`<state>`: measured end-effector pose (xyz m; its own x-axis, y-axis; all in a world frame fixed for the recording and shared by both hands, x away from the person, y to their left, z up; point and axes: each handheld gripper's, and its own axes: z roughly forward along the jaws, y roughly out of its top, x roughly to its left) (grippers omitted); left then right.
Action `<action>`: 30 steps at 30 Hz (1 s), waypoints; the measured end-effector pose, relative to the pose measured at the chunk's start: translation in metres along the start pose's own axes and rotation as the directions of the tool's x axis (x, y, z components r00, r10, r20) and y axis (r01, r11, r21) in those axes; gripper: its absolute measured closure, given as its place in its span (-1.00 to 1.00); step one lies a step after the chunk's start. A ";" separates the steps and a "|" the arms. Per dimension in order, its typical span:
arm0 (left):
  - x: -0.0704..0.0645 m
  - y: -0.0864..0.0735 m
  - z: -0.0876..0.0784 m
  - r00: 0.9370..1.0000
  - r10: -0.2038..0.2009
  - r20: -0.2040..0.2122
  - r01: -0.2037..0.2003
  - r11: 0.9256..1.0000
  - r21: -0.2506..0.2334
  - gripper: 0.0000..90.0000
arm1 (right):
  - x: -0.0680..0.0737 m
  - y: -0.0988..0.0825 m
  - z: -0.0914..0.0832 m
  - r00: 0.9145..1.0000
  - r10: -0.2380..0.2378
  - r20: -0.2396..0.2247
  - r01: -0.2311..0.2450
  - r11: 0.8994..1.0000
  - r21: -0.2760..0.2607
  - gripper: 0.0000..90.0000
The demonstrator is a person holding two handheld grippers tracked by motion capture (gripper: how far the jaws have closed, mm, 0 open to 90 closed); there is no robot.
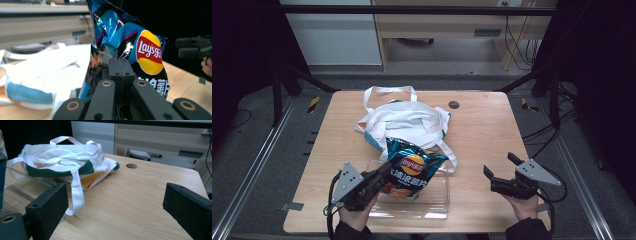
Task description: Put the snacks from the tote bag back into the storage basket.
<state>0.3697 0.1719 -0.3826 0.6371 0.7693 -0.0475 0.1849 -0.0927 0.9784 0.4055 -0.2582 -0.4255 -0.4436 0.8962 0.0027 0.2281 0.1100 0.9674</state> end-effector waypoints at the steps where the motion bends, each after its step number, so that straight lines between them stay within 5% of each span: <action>1: 0.000 0.000 0.000 1.000 0.000 0.000 0.000 1.000 0.000 1.00 | 0.000 0.000 0.000 1.000 0.000 0.000 0.000 1.000 0.000 -0.86; 30: 0.018 -0.026 0.003 0.995 -0.033 -0.095 0.037 0.998 0.050 1.00 | 0.001 -0.001 0.002 1.000 0.001 -0.007 -0.001 1.000 0.008 -0.86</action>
<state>0.3782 0.1860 -0.4097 0.5567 0.8286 -0.0600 0.2455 -0.0951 0.9647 0.4063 -0.2564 -0.4268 -0.4497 0.8931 0.0055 0.2358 0.1128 0.9652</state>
